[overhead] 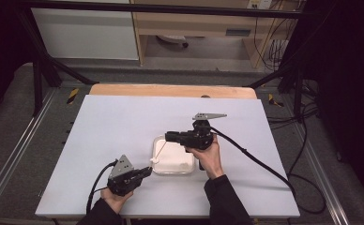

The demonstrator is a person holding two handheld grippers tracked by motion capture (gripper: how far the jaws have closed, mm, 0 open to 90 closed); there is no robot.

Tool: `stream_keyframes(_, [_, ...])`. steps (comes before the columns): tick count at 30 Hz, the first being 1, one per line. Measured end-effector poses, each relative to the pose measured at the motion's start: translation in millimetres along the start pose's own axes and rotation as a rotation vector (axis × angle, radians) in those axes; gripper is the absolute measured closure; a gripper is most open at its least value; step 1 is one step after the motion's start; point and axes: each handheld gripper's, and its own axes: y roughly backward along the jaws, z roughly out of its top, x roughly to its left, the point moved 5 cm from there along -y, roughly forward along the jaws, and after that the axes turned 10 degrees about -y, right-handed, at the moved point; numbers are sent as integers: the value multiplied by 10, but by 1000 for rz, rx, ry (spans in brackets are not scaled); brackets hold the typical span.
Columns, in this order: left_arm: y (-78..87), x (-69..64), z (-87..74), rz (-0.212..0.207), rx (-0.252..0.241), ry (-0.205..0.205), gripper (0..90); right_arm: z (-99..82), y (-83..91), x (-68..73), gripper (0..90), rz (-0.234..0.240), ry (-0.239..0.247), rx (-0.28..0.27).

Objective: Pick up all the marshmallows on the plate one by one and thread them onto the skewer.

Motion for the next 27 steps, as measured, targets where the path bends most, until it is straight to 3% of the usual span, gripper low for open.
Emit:
stream_keyframes(5, [-7, -2, -6, 3, 5, 2, 880, -18, -10, 15, 795, 8, -4, -1])
stream_keyframes(6, [7, 1, -22, 23, 29, 12, 880, -23, -14, 17, 797, 9, -5, 0])
stream_keyframes(27, [-8, -24, -23, 25, 42, 9, 882, -102, -55, 61, 807, 35, 4, 9])
